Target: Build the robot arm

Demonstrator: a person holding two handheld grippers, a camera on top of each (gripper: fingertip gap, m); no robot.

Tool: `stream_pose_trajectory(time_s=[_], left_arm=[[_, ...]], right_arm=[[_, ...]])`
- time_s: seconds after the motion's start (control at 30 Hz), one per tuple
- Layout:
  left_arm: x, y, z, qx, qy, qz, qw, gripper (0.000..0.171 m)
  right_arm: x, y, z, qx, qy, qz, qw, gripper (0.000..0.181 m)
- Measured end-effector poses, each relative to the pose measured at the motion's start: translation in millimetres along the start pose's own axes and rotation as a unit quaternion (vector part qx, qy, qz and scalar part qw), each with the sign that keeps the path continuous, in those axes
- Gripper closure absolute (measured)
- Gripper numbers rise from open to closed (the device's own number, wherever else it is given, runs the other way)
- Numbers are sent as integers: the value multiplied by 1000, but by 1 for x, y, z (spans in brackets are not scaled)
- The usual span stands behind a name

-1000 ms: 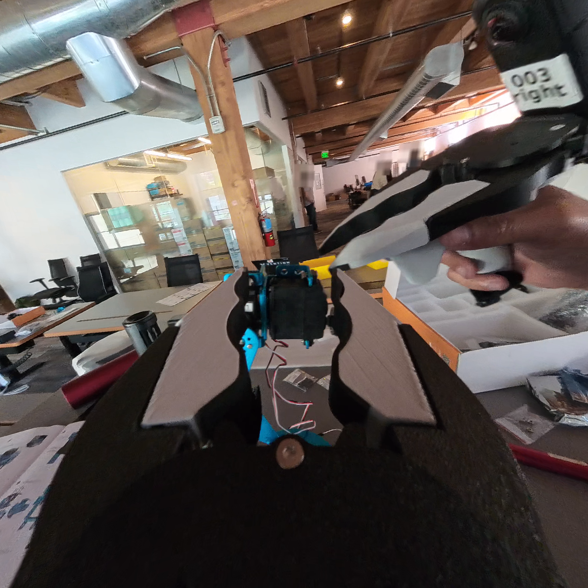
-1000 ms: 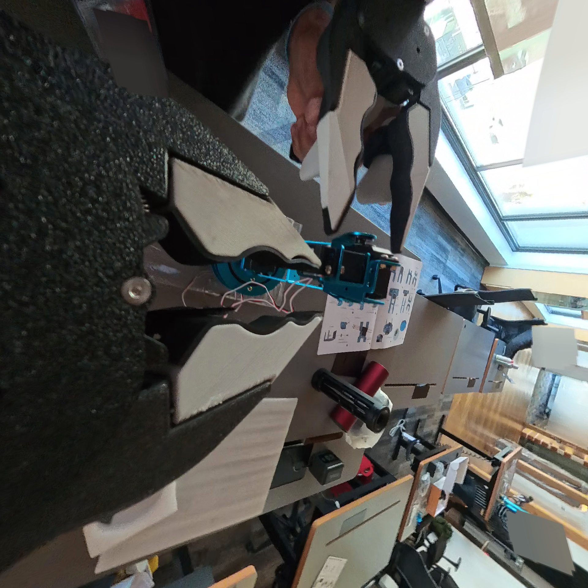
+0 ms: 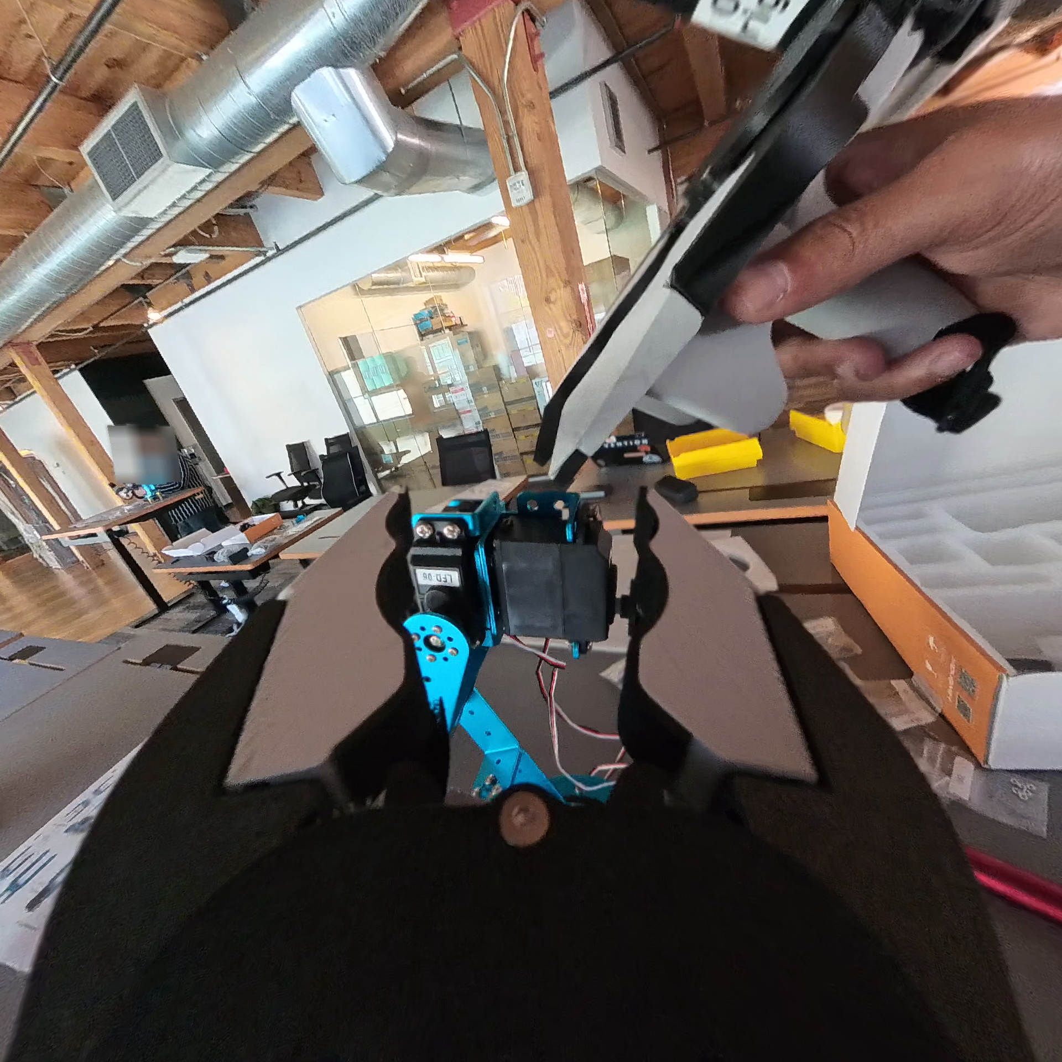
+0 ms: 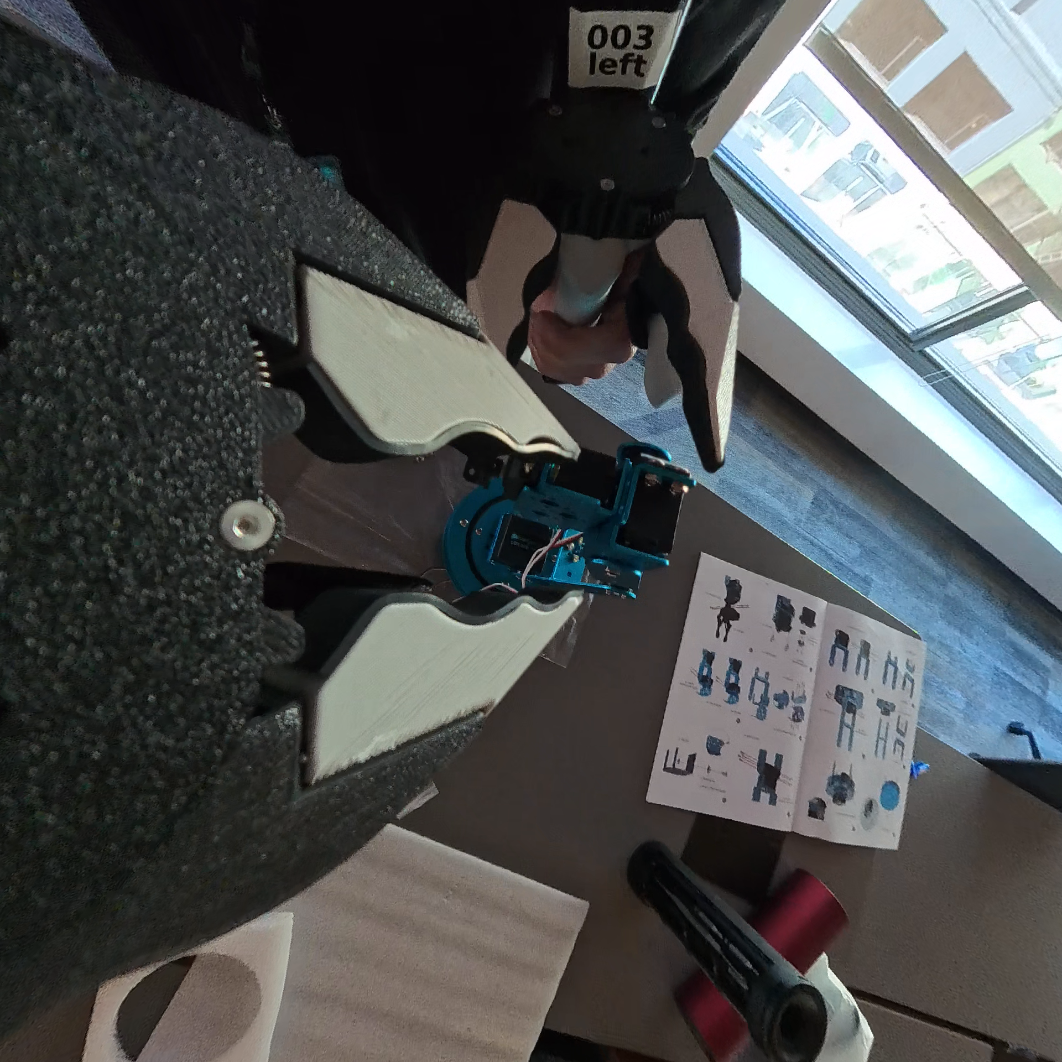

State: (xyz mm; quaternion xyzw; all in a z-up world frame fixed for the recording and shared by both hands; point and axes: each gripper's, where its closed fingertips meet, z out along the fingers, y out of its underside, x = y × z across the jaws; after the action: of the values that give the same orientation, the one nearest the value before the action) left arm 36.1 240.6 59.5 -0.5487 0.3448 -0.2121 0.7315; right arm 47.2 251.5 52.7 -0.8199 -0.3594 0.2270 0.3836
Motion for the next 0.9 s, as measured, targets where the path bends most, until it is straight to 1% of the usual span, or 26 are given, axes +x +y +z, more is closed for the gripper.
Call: stream_pose_trajectory(time_s=[0.17, 0.3, 0.57, 0.77, 0.9], left_arm=[[-1, 11, 6, -21, 6, -6, 1000, 89], [-4, 8, 6, -12, 14, -36, 999, 89], [-13, 13, 9, -19, 20, -69, 997, 89], [-11, 12, 8, -14, 32, -68, 997, 99], [-10, 12, 7, -14, 37, -67, 997, 100]], right_arm=[[4, 7, -5, 12, 12, 5, 1000, 140], [4, 10, -11, 19, 19, 4, 1000, 141], [4, 13, -16, 22, 29, -6, 999, 142], [-2, 5, -13, 19, 29, -25, 999, 145], [-5, 1, -5, 7, 22, -30, 999, 145]])
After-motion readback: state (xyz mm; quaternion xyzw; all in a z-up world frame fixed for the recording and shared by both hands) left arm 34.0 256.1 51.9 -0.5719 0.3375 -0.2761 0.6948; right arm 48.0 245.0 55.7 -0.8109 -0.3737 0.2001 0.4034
